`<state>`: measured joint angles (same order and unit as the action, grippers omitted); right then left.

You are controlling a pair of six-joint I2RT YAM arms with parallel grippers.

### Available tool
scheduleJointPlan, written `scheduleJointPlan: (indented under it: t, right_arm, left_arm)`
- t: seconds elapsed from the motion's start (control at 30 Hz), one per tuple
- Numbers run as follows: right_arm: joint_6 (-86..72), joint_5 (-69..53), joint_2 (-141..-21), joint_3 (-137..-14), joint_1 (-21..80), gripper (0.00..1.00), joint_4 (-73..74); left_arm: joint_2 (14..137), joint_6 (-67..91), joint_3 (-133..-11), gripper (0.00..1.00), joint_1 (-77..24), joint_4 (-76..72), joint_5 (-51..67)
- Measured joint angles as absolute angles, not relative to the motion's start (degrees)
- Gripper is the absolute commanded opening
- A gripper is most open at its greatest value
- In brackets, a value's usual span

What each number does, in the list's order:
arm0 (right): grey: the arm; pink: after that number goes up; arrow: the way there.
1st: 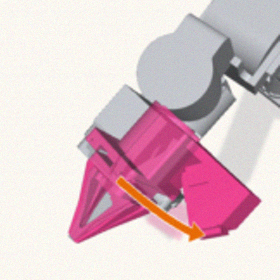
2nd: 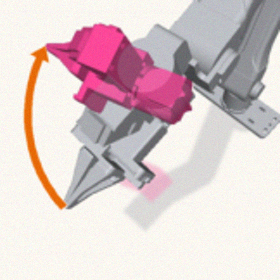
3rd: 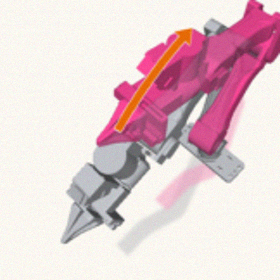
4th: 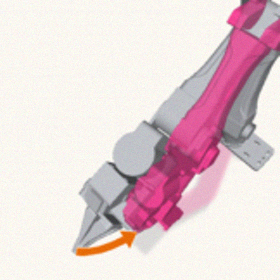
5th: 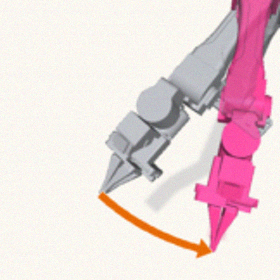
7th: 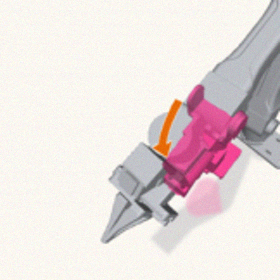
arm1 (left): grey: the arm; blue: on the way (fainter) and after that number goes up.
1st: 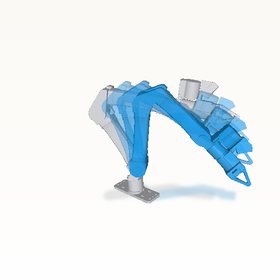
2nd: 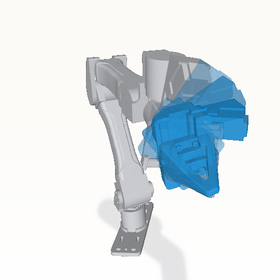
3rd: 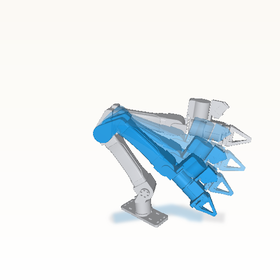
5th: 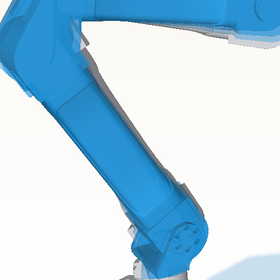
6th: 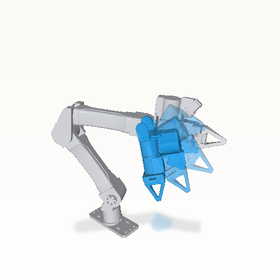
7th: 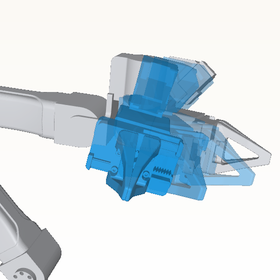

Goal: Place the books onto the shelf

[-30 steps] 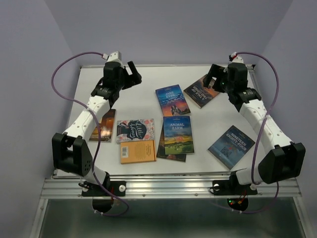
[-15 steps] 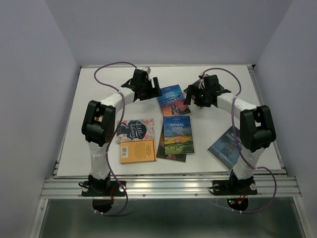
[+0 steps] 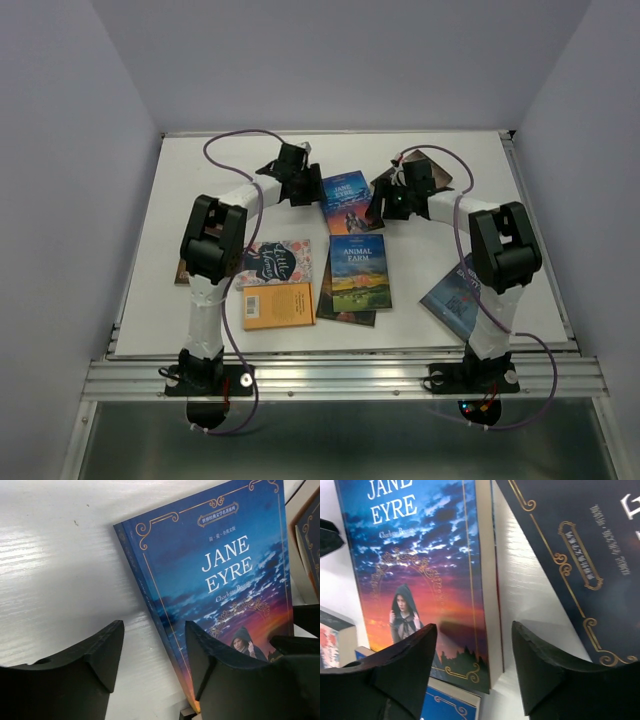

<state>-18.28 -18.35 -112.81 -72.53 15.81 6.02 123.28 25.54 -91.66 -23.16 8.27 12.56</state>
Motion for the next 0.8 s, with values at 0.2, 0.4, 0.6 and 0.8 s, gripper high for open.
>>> scheduleJointPlan:
  t: [0.2, 0.4, 0.6, 0.8]
  right_arm:
    - [-19.05, -20.08, -114.17, -72.53, 16.36, 0.48, 4.25]
    - [-19.51, -20.69, -114.83, -73.43, 16.21, 0.4, 3.92]
    - [-19.77, -21.67, -118.08, -77.54, 16.6, 0.38, 3.86]
    - [-19.86, -23.05, -122.72, -83.99, 17.21, 0.38, 3.73]
  left_arm:
    - [126.41, 25.41, -94.48, 0.35, -23.38, 8.75, 14.61]
    - [128.92, 25.12, -99.33, 0.15, -23.07, 9.54, 14.24]
    - [131.61, 25.02, -104.05, 0.11, -21.76, 10.28, 12.86]
    - [133.36, 26.13, -106.28, 0.12, -18.9, 9.8, 14.13]
